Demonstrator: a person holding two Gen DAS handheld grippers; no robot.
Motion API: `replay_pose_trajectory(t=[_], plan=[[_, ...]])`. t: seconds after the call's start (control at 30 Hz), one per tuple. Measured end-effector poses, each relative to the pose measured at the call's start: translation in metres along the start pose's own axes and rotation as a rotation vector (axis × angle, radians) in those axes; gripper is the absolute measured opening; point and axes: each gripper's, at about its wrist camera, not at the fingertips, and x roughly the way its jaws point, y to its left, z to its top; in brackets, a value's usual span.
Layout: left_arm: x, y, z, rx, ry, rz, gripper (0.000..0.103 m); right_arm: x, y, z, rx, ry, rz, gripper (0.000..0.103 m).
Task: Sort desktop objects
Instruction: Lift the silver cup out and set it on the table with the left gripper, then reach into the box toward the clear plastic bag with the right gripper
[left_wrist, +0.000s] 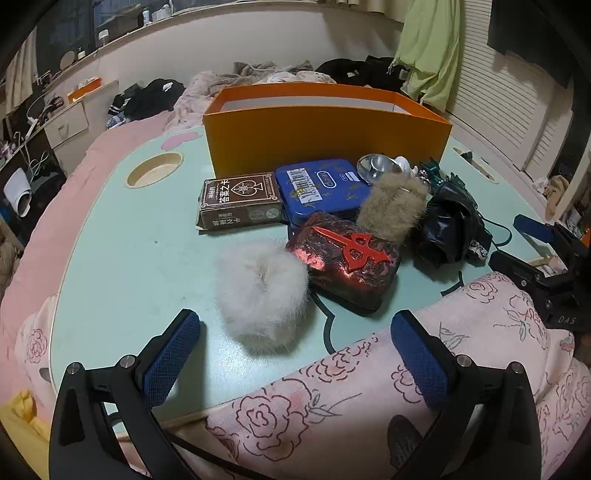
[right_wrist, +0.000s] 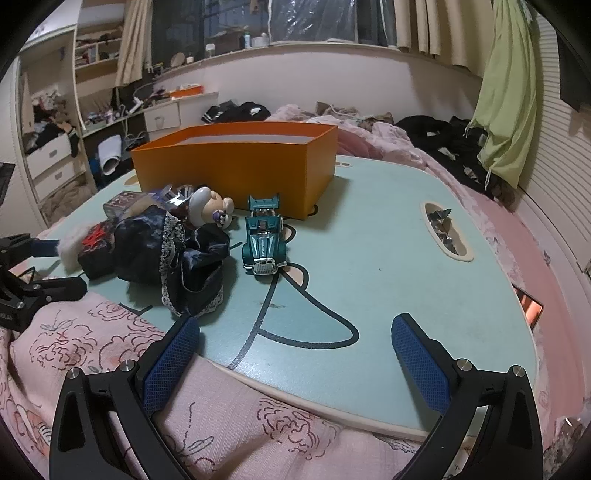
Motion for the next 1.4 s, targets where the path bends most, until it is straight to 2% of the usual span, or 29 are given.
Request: replay_pose_trajectory(t=[0.33, 0.43, 0.47, 0.53, 0.6, 0.67, 0.7, 0.77, 0.83, 0.87, 0.93, 1.03, 1.17, 1.27, 1.3, 1.37, 1.4], plan=[[0.000, 0.001, 0.000, -0.001, 0.000, 0.001, 0.103, 0.001, 0.001, -0.001, -0.004, 0.002, 0.002, 0.103], [0.000, 0.001, 0.000, -0.003, -0.001, 0.000, 0.103, 0.000, -0.002, 0.003, 0.006, 0.030, 0.016, 0.103], [0.001, 0.001, 0.000, -0.004, -0.001, -0.001, 0.103, -0.002, -0.004, 0.006, 0.024, 0.044, 0.045, 0.103], [0.001, 0.000, -0.001, -0.004, -0.001, -0.001, 0.103, -0.015, -0.013, 0.028, 0.101, 0.032, 0.176, 0.103], [0.002, 0.001, -0.001, -0.006, -0.001, -0.001, 0.103, -0.029, -0.018, 0.061, 0.161, -0.002, 0.274, 0.103], [0.001, 0.001, -0.001, -0.006, -0.001, 0.000, 0.103, -0.031, -0.014, 0.103, 0.186, 0.007, 0.364, 0.103], [0.001, 0.001, -0.001, -0.006, -0.002, 0.000, 0.103, -0.023, -0.004, 0.132, 0.191, 0.048, 0.409, 0.103], [0.001, 0.001, -0.001, -0.007, -0.002, 0.000, 0.103, 0.002, 0.015, 0.170, 0.180, 0.128, 0.431, 0.099], [0.001, 0.001, -0.001, -0.006, -0.003, 0.000, 0.103, 0.035, 0.035, 0.196, 0.167, 0.210, 0.405, 0.089], [0.001, 0.001, -0.001, -0.006, -0.003, 0.000, 0.103, 0.060, 0.045, 0.207, 0.172, 0.279, 0.383, 0.083], [0.001, 0.001, -0.001, -0.007, -0.006, 0.000, 0.103, 0.102, 0.058, 0.216, 0.206, 0.402, 0.363, 0.075], [0.000, 0.001, -0.002, -0.008, -0.009, 0.001, 0.103, 0.150, 0.070, 0.217, 0.259, 0.541, 0.350, 0.075], [-0.001, 0.000, -0.002, -0.008, -0.013, -0.001, 0.103, 0.184, 0.087, 0.219, 0.230, 0.607, 0.270, 0.075], [-0.001, 0.000, -0.003, -0.009, -0.016, -0.001, 0.103, 0.211, 0.093, 0.209, 0.235, 0.689, 0.254, 0.075], [0.000, 0.001, -0.003, -0.011, -0.012, -0.002, 0.103, 0.210, 0.094, 0.209, 0.239, 0.663, 0.258, 0.071], [-0.001, 0.001, -0.002, -0.012, -0.016, -0.004, 0.103, 0.211, 0.097, 0.211, 0.182, 0.647, 0.177, 0.023], [-0.001, 0.001, -0.003, -0.011, -0.017, -0.003, 0.103, 0.212, 0.096, 0.209, 0.186, 0.650, 0.178, 0.023]])
